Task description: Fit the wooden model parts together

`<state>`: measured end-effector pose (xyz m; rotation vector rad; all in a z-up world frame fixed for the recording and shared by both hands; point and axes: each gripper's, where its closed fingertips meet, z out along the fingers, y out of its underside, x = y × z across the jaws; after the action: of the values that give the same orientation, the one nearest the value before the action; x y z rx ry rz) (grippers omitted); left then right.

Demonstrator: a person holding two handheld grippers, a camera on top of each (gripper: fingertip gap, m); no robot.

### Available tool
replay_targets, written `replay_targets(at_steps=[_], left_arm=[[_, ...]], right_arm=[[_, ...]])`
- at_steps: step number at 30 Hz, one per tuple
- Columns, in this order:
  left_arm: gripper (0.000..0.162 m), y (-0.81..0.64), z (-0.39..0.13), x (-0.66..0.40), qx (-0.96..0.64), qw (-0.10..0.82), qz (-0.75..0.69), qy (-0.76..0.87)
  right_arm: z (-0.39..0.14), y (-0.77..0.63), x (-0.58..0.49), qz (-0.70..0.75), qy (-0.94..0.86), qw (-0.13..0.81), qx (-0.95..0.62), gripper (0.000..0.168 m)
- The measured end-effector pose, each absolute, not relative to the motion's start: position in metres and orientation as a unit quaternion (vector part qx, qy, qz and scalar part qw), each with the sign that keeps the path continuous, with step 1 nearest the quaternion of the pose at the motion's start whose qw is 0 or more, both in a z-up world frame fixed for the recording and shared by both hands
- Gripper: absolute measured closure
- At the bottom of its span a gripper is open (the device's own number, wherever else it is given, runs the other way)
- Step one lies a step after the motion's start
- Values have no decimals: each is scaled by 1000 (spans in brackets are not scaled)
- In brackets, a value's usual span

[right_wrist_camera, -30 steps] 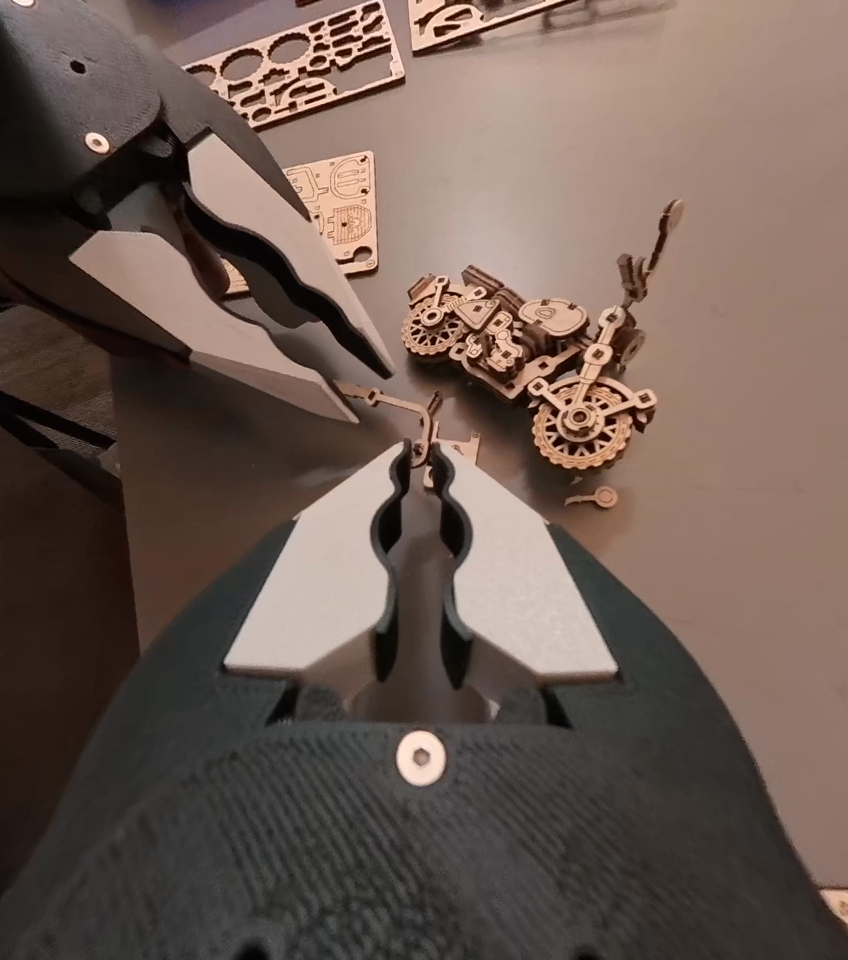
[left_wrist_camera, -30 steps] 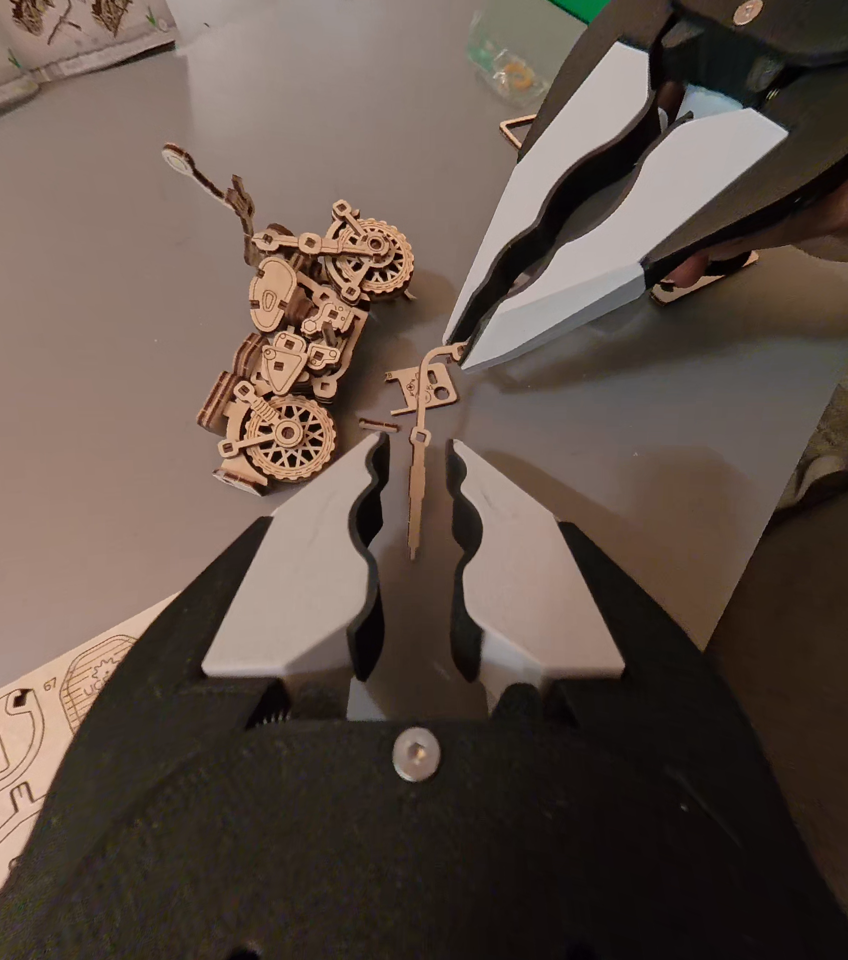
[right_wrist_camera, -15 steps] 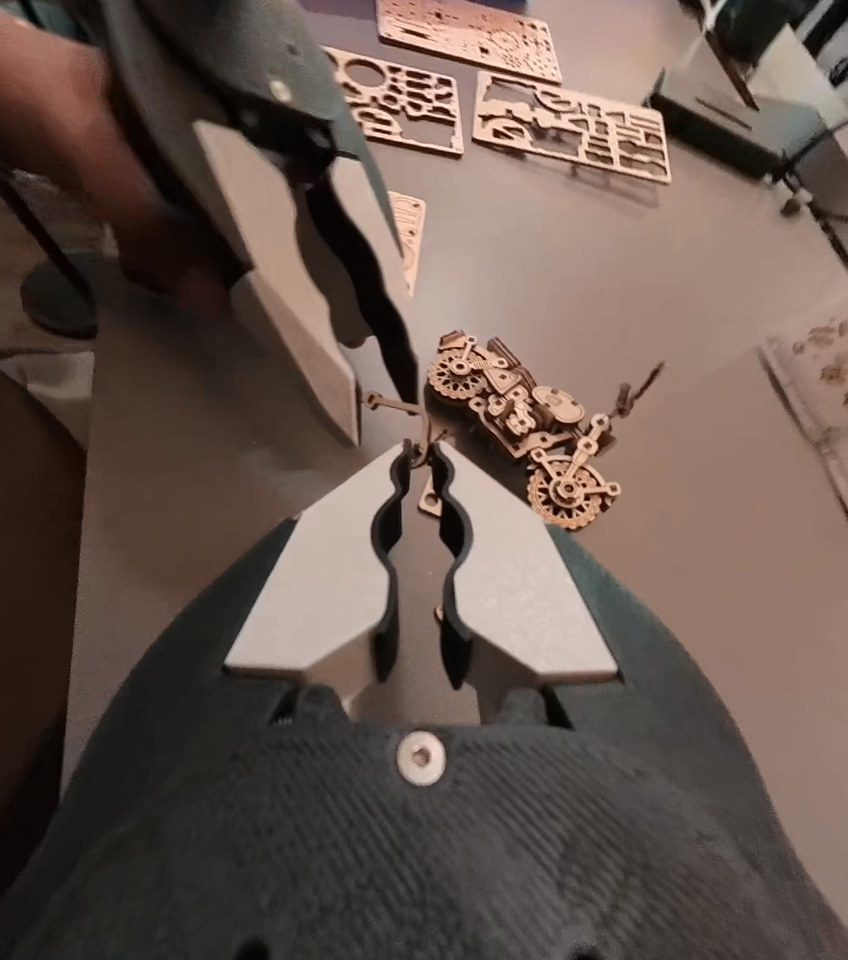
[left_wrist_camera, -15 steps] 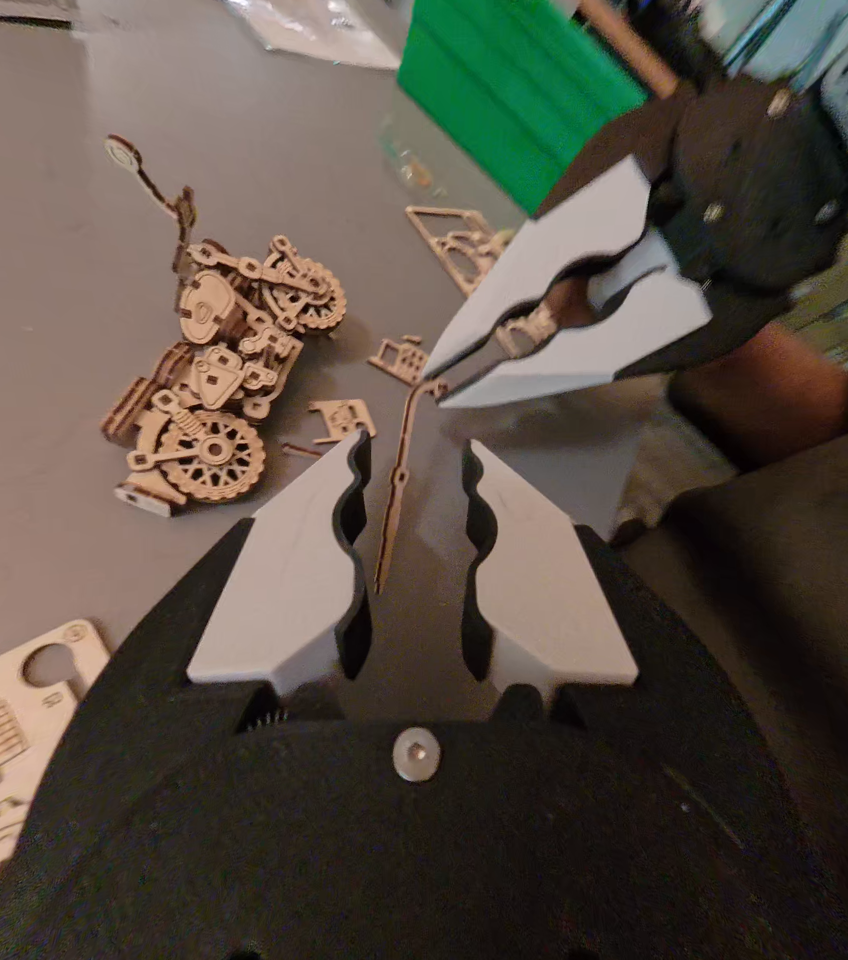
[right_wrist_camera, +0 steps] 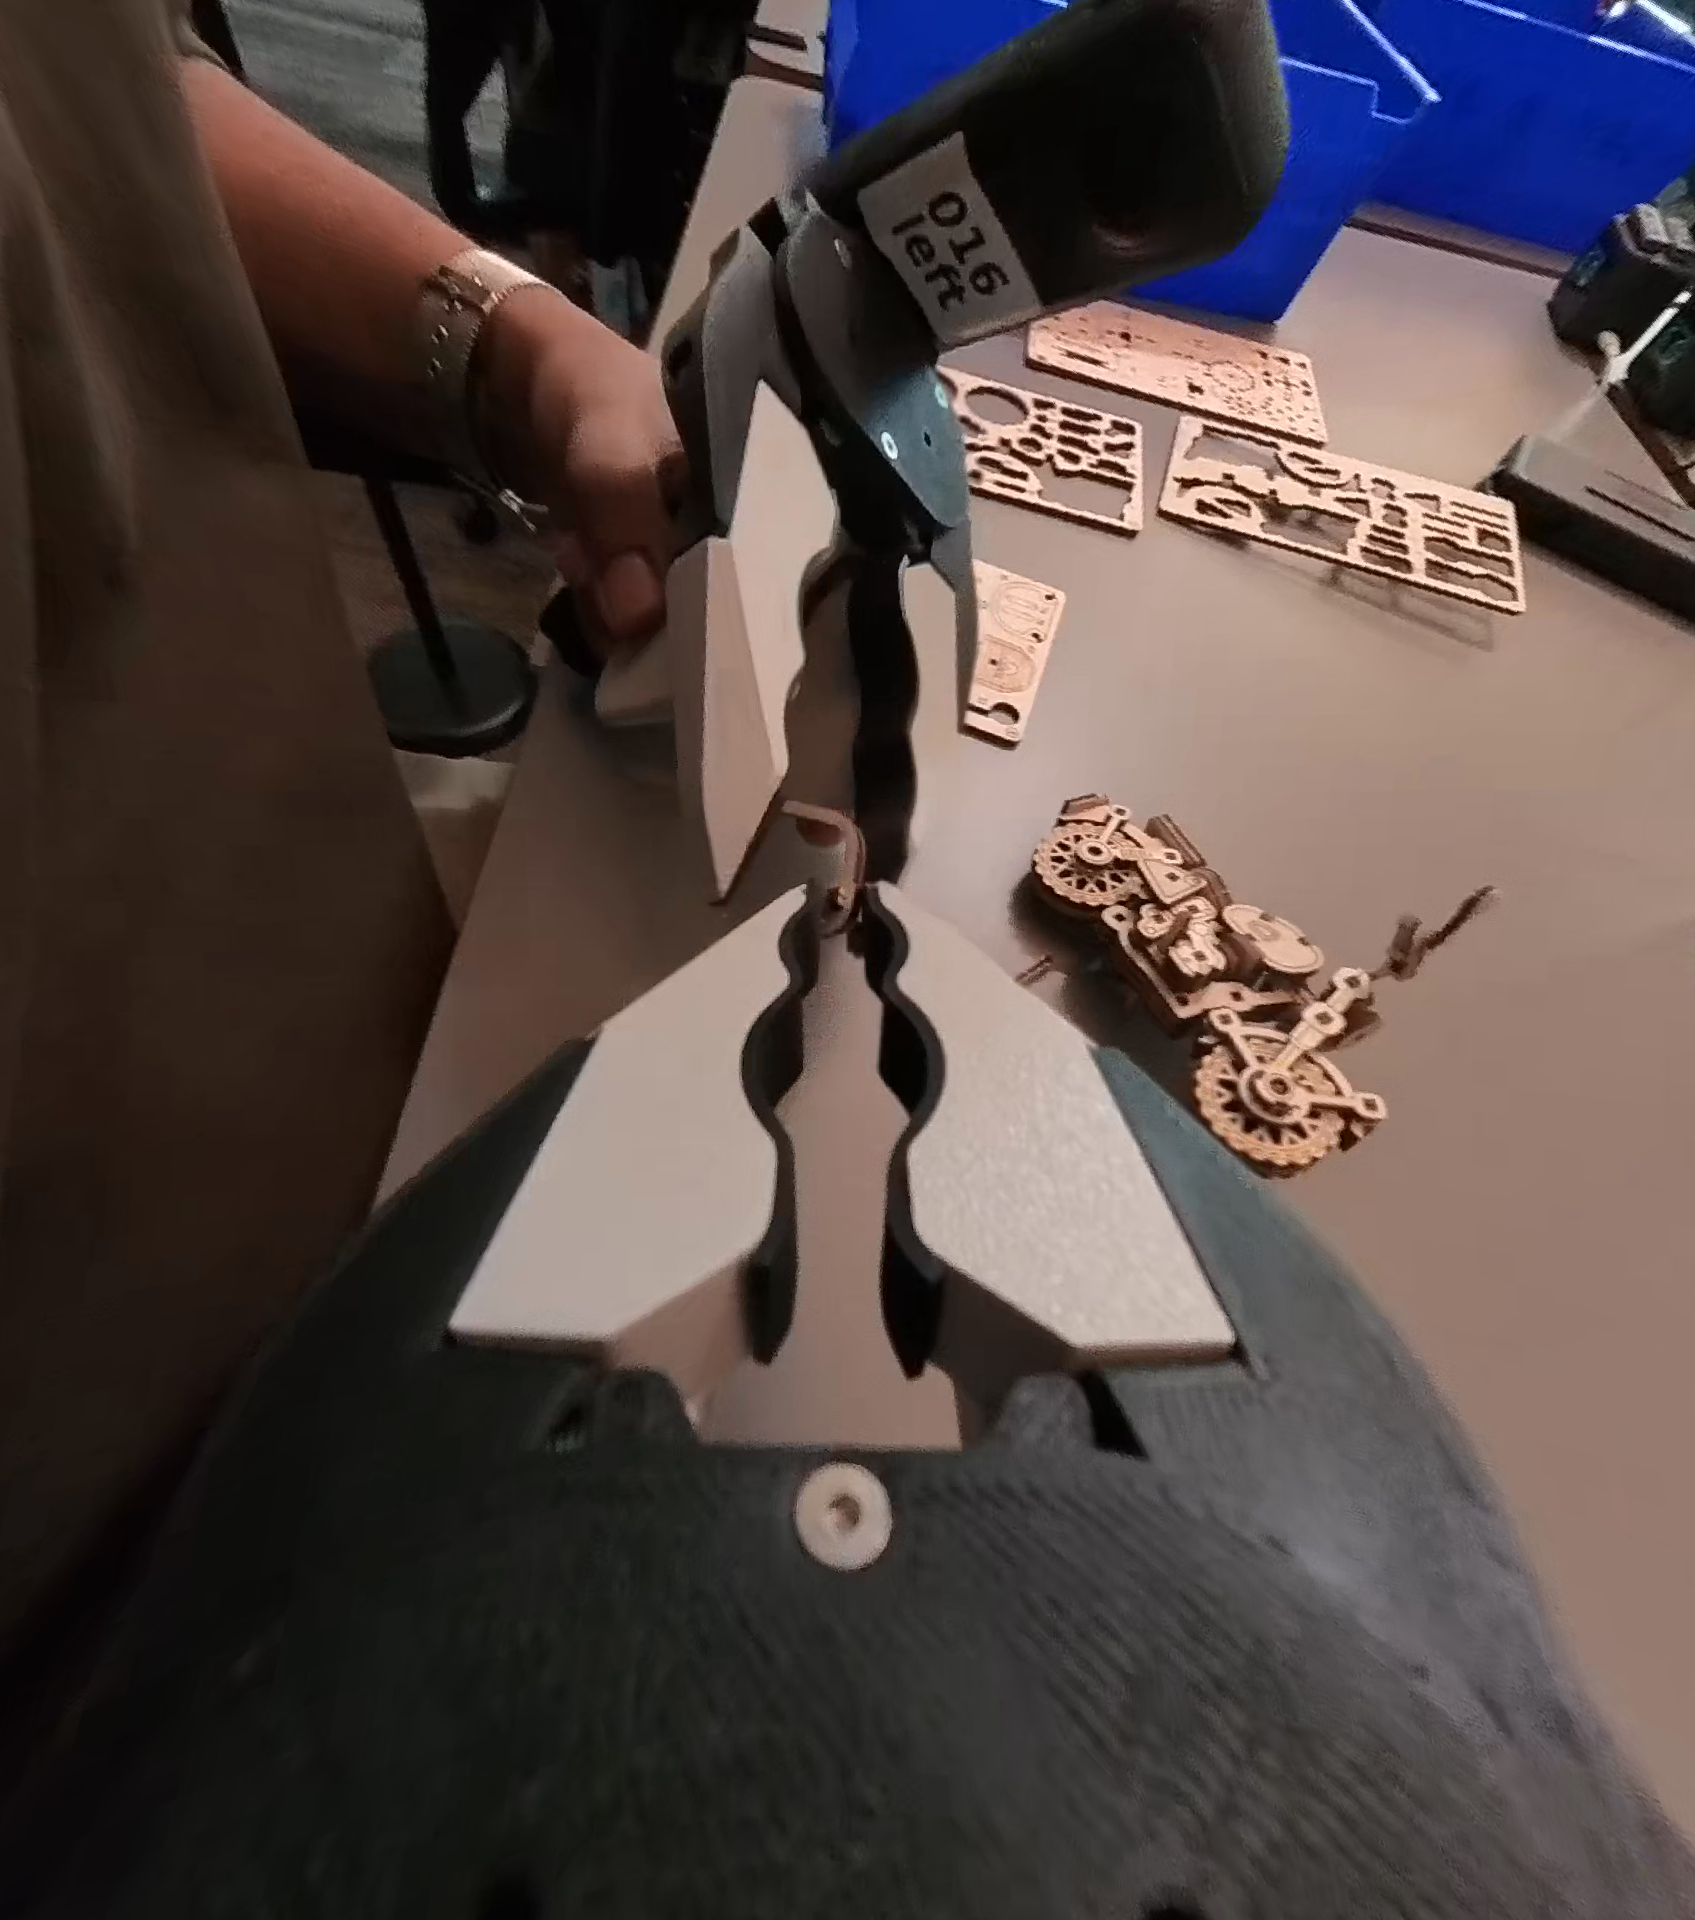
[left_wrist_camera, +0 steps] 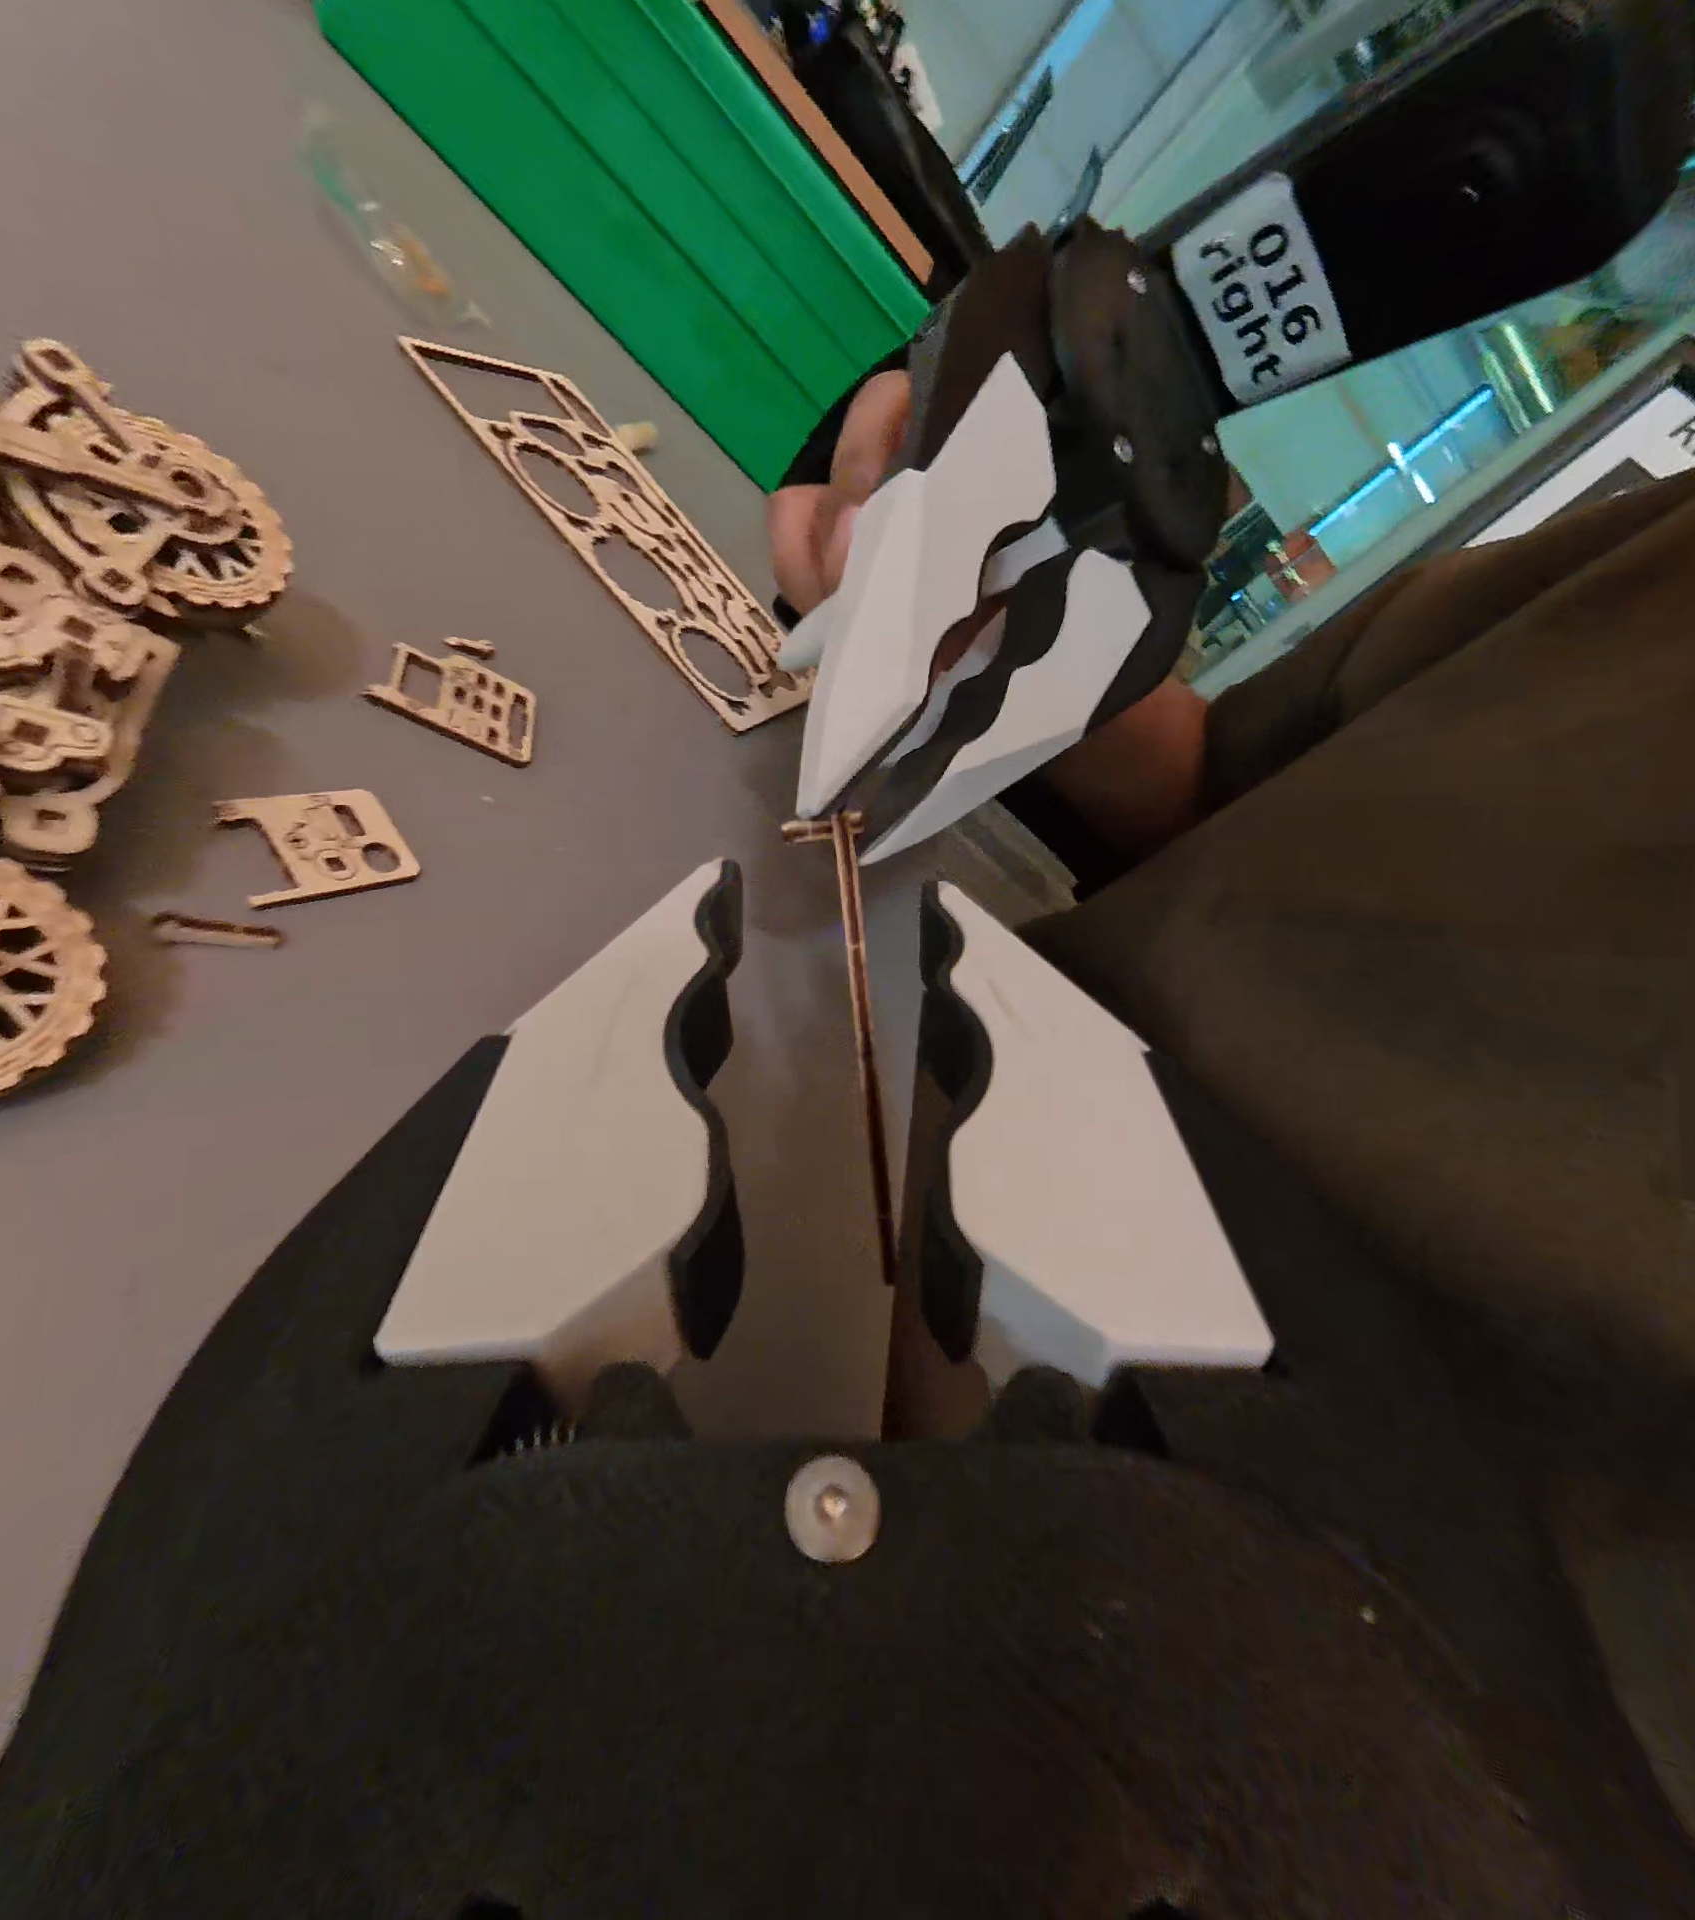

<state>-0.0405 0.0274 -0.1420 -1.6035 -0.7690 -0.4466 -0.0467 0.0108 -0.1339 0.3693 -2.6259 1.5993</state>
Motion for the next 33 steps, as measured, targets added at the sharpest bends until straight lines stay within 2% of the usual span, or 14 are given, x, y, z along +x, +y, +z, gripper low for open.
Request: replay_targets(at_steps=[7, 17, 23, 26, 33], left_arm=[[149, 27, -132, -37, -671, 627, -223, -327], [156, 24, -134, -40, -664, 626, -230, -339], [141, 20, -133, -45, -647, 631, -244, -353], [126, 21, -135, -45, -636, 628, -263, -364], [131, 28, -132, -39, -626, 628, -290, -359]], right_arm=[[-136, 13, -45, 522, -846, -11, 106, 162], [-138, 13, -47, 523, -847, -22, 96, 162], [-135, 15, -49, 525, -845, -16, 97, 163], [-135, 14, -48, 525, -845, -15, 101, 162], [-134, 12, -44, 525, -844, -18, 107, 162]])
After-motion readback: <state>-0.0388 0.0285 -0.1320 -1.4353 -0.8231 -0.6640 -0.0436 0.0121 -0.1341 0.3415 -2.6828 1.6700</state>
